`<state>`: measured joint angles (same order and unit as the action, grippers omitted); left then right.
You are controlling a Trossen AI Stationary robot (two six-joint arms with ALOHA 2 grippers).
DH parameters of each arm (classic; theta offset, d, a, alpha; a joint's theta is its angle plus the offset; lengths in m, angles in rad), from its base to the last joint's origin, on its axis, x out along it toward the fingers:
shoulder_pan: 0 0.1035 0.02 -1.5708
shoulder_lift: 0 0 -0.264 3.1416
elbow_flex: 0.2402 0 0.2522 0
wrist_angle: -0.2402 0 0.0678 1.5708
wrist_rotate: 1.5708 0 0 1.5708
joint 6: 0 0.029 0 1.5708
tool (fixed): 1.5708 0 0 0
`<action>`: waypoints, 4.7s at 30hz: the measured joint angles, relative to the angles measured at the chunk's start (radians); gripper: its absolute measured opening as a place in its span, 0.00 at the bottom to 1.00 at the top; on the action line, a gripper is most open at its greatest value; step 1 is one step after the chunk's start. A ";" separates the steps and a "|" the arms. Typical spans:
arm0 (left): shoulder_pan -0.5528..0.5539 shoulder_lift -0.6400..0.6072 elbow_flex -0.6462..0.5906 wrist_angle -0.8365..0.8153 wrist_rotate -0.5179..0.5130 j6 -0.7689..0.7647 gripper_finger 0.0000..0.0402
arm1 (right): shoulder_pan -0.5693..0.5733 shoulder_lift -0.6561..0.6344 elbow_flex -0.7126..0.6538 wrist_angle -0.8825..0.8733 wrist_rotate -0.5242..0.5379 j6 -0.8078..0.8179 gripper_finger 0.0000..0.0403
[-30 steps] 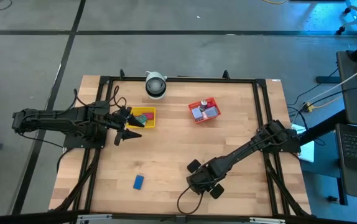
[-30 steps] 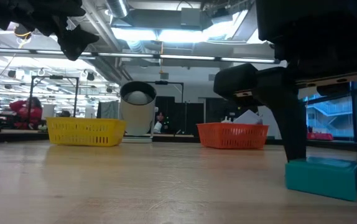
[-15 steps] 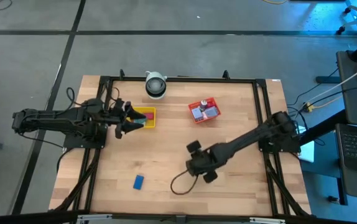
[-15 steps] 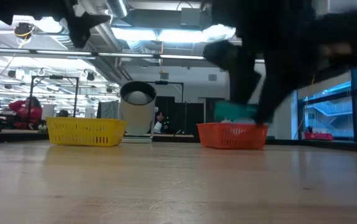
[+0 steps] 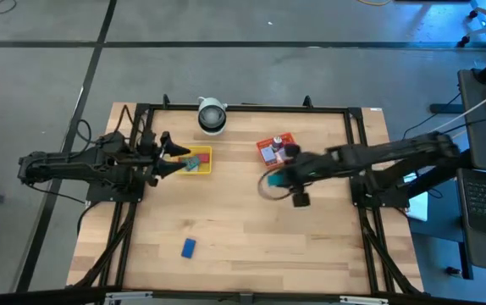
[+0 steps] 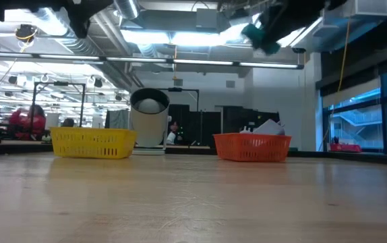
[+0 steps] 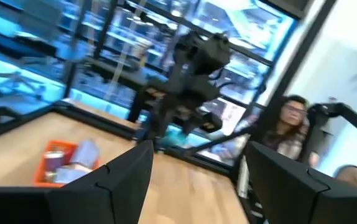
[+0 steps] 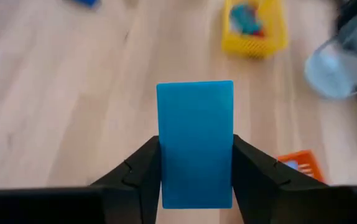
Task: Pick & Place Office items
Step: Put the light blue digital timer into the yellow bin
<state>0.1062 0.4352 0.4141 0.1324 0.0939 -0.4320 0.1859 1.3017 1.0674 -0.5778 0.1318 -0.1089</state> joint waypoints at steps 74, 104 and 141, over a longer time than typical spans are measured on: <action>0.097 0.999 0.449 0.059 -0.087 -0.251 0.41 | -0.143 0.266 -0.093 0.691 0.327 -0.134 0.38; 0.110 0.999 0.449 0.084 -0.010 -0.265 0.29 | -0.140 0.297 -0.064 0.671 0.320 -0.160 0.38; 0.141 1.001 0.447 0.080 0.065 -0.304 0.16 | -0.159 0.291 -0.055 0.688 0.294 -0.171 0.38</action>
<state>0.2474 1.4357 0.8612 0.2127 0.1590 -0.7356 0.0273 1.5931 1.0122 0.1101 0.4255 -0.2802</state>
